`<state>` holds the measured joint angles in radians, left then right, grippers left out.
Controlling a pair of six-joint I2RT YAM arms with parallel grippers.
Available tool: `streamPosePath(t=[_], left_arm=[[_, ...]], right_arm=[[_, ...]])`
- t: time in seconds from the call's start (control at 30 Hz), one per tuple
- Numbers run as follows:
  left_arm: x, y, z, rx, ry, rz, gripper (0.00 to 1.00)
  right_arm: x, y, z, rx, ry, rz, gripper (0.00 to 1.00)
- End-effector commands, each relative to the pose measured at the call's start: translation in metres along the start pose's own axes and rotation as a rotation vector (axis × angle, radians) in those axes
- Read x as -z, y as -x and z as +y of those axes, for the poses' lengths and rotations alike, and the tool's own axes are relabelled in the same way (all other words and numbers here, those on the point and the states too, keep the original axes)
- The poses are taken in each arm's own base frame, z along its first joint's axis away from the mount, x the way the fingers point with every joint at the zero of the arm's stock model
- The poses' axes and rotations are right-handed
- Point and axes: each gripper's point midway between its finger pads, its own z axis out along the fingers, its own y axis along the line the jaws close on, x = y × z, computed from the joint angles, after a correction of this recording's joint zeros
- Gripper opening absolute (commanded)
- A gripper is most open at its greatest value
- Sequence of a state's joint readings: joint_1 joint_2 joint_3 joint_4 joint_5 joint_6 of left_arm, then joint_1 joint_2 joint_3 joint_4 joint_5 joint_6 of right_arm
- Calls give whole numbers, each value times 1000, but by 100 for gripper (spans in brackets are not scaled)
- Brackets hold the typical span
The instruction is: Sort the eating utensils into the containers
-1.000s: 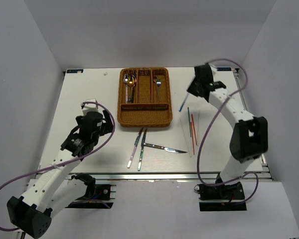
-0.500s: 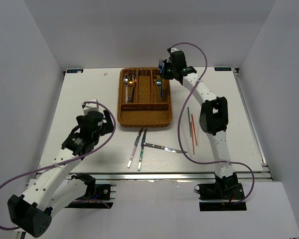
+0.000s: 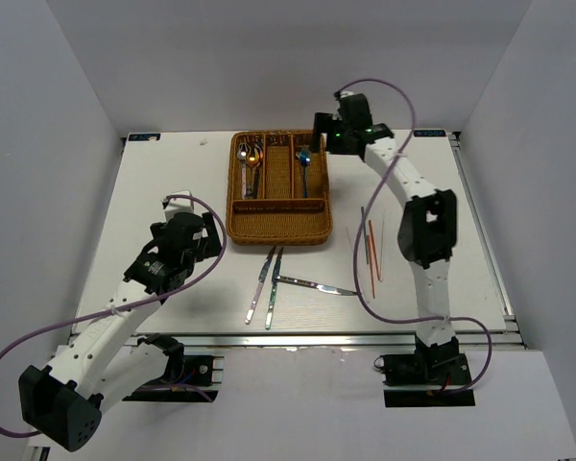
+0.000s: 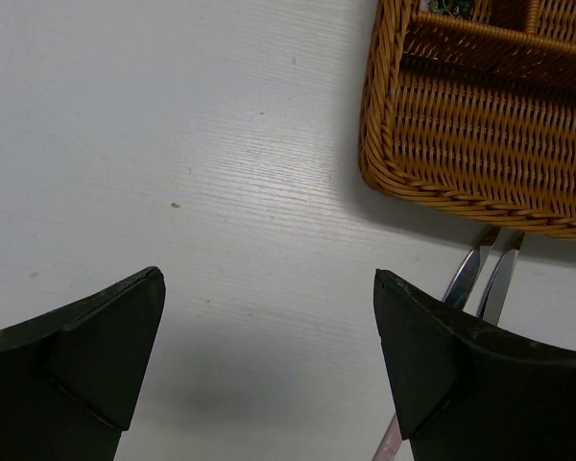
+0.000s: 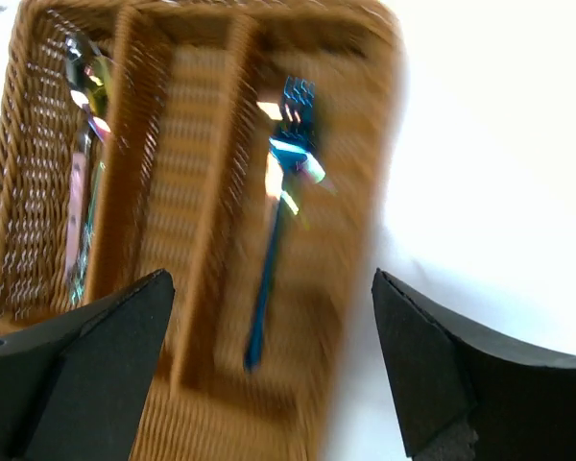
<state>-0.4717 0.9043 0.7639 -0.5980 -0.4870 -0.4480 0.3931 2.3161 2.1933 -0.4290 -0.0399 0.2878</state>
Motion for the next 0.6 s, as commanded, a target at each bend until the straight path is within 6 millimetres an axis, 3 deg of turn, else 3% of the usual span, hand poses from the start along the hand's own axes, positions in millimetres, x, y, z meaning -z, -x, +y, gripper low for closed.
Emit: streamPosePath(t=[0.0, 0.03, 0.07, 0.1, 0.2, 0.23, 0.33, 0.37, 0.43, 0.47, 0.57], left_arm=[[4, 13, -3, 8, -9, -35, 98], [4, 13, -3, 8, -9, -35, 98], [4, 13, -3, 9, -11, -36, 98], [3, 13, -4, 8, -12, -33, 98], [3, 12, -5, 4, -22, -30, 98], [2, 11, -6, 3, -24, -27, 98], [2, 11, -7, 0, -29, -22, 98], [1, 10, -7, -1, -28, -21, 98], [1, 8, -7, -4, -26, -16, 98], [1, 9, -7, -3, -26, -17, 98], [0, 7, -8, -6, -29, -10, 98]], right_arm=[[118, 45, -43, -112, -169, -70, 88], [116, -3, -66, -127, -242, 42, 81], [125, -20, -85, -110, -339, 61, 81], [137, -53, -99, -93, -396, 127, 81], [150, -91, -124, -72, -511, 213, 76], [151, -114, -130, -72, -524, 269, 68], [153, -128, -136, -86, -539, 278, 55], [155, -142, -140, -87, -553, 297, 55], [159, -147, -136, -101, -530, 293, 50], [160, -160, -137, -111, -525, 324, 49], [162, -175, -132, -125, -495, 343, 46]])
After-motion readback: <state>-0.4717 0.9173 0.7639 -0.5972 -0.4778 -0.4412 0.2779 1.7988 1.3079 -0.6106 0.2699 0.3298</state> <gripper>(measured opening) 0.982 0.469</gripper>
